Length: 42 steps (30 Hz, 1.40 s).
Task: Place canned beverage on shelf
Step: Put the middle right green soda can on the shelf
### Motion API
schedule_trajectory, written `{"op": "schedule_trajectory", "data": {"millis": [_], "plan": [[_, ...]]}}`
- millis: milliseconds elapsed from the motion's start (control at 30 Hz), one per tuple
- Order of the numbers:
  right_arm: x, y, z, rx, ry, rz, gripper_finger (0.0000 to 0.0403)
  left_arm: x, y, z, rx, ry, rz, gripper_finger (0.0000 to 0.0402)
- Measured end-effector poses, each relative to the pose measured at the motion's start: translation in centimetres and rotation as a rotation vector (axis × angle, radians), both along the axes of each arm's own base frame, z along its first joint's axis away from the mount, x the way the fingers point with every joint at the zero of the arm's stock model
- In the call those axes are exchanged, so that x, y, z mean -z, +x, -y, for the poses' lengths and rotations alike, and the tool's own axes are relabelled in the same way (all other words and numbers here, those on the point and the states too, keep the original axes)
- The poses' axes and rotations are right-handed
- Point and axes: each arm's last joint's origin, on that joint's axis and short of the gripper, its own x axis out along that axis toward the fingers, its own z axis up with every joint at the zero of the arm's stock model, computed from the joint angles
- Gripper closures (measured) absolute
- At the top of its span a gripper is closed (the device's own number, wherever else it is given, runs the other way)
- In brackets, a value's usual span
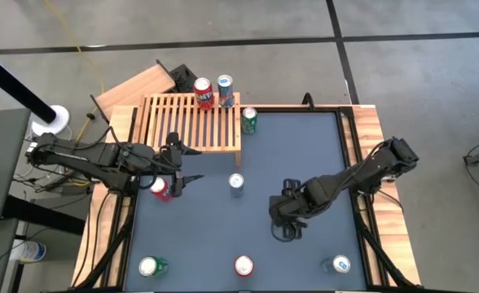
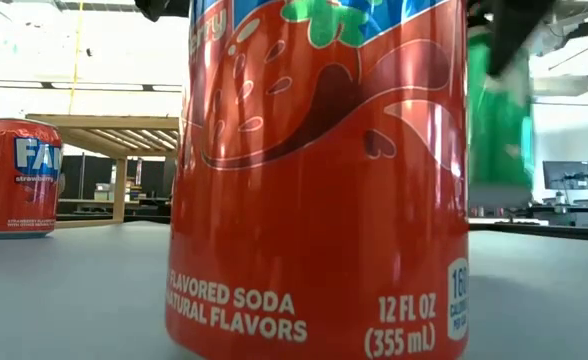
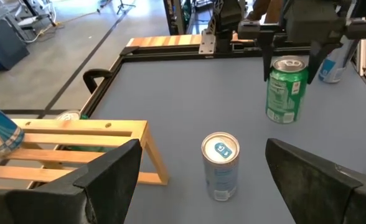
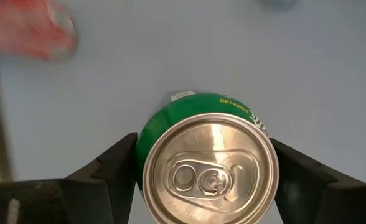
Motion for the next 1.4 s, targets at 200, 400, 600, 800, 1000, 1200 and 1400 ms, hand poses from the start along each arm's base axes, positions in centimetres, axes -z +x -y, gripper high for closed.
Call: {"op": "schedule_trajectory", "data": {"millis": [200,400,600,800,1000,1200,1400], "plan": [[-3.6,2.0,1.8,0.079,0.072,0.135,0.0117,0.2,-0.1,0.0,-0.009,-0.022,-0.013,0.0070],[-6.5,4.2,2.8,0.005,0.162,0.375,0.0117,0.6,-0.2,-0.1,-0.024,-0.028,-0.061,0.0070],[-7.7,6.8,2.7,-0.118,0.296,0.599,0.0117,0.9,-0.4,-0.1,-0.022,-0.013,-0.095,0.0070],[-3.4,12.2,3.5,-0.101,0.295,0.577,0.0117,1.0,-0.4,-0.1,-0.013,0.017,-0.108,0.0070],[-2.2,17.1,4.5,-0.091,0.264,0.576,0.0117,1.4,-0.8,-0.3,-0.037,0.062,-0.163,0.0070],[1.0,20.2,5.2,-0.089,0.215,0.399,0.0117,1.9,-1.8,-0.6,-0.099,0.078,-0.236,0.0070],[3.1,22.1,5.4,-0.051,0.153,0.302,0.0117,2.0,-2.6,-0.8,-0.122,0.062,-0.269,0.0070]]}}
